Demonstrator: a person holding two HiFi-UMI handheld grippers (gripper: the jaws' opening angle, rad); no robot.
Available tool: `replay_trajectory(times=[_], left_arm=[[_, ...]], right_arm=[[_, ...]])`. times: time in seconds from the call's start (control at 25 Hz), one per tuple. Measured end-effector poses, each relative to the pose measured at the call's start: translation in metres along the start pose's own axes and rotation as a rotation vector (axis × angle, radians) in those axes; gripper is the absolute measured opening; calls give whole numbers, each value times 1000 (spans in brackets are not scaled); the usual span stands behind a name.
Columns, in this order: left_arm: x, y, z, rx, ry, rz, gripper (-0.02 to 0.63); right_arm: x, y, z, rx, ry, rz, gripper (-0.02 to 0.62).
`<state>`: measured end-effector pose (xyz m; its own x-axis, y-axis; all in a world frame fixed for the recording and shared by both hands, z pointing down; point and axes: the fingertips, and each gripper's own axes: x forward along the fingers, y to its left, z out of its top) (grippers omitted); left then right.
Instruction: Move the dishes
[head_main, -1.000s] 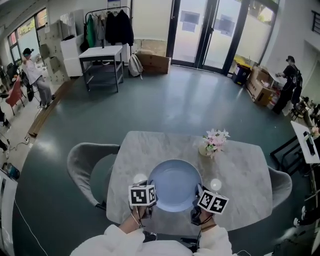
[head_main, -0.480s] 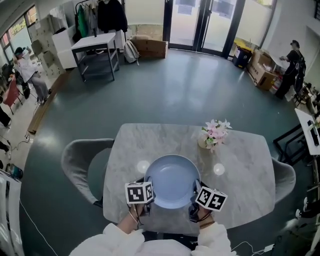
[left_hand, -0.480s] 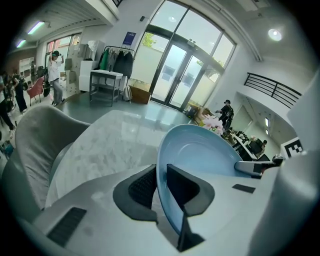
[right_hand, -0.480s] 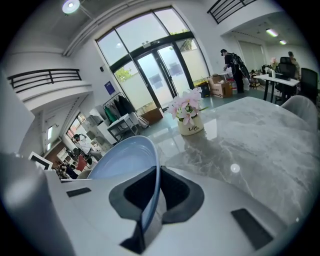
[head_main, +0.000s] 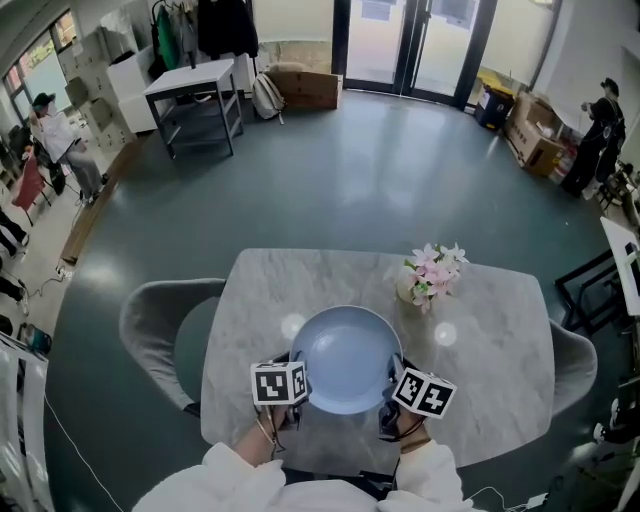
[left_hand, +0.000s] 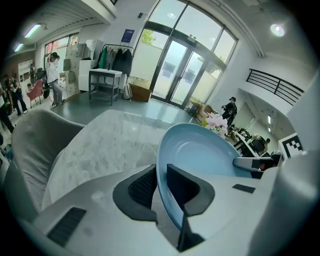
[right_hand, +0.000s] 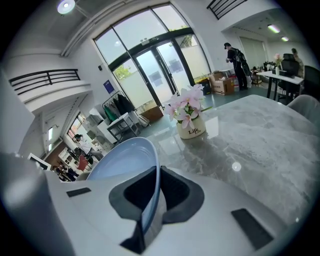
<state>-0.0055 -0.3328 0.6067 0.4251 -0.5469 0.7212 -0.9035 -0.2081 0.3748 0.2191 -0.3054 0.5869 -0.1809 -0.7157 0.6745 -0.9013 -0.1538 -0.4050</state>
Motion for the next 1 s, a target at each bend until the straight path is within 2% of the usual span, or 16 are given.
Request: replay_trajectory(times=[0.4,1.0], left_arm=[[42,14,36,-15,-8,29,48],[127,55,72,-41,-30,86,52]], right_arm=[[56,-2,36,-3,5,28,77],[152,-10,55,-51,-3,31,77]])
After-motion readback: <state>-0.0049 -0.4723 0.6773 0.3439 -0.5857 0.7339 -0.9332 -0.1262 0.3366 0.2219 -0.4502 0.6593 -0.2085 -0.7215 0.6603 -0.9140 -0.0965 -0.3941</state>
